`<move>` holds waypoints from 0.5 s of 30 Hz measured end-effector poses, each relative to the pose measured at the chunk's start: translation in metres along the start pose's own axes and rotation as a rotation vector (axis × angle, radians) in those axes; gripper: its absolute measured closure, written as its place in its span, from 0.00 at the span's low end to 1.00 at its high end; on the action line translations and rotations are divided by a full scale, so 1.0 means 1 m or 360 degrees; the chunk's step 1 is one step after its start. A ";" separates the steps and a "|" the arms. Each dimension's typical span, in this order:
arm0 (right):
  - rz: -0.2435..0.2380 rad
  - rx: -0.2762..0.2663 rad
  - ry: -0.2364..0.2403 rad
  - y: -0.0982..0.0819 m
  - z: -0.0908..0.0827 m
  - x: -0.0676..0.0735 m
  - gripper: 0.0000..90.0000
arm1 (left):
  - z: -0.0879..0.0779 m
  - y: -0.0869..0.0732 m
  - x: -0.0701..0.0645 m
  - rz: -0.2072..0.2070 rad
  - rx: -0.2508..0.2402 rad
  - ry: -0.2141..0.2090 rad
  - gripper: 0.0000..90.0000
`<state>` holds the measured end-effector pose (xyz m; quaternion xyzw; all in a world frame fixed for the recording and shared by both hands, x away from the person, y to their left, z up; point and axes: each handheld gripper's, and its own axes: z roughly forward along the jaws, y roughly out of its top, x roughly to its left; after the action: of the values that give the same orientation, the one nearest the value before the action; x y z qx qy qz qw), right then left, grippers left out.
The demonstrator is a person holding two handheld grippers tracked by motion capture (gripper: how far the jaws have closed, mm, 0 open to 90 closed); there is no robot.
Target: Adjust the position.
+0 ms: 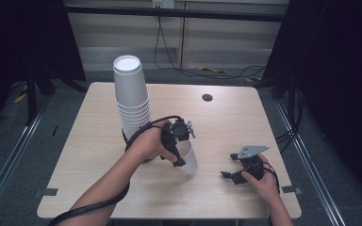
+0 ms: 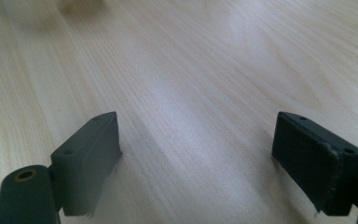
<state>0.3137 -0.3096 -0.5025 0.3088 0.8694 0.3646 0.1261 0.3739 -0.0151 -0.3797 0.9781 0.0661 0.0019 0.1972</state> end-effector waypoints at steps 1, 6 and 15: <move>0.0000 0.0000 0.0001 0.000 0.000 0.000 0.16 | 0.001 0.000 0.000 -0.0004 -0.0007 -0.0003 0.07; -0.0001 0.0000 0.0000 0.000 0.000 0.000 0.16 | 0.003 0.000 0.001 -0.0008 -0.0018 -0.0013 0.07; 0.0000 0.0000 0.0000 0.000 0.000 0.000 0.16 | 0.006 0.000 0.000 -0.0006 -0.0045 -0.0014 0.06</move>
<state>0.3137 -0.3096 -0.5025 0.3089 0.8694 0.3645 0.1262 0.3739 -0.0172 -0.3856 0.9751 0.0670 -0.0018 0.2113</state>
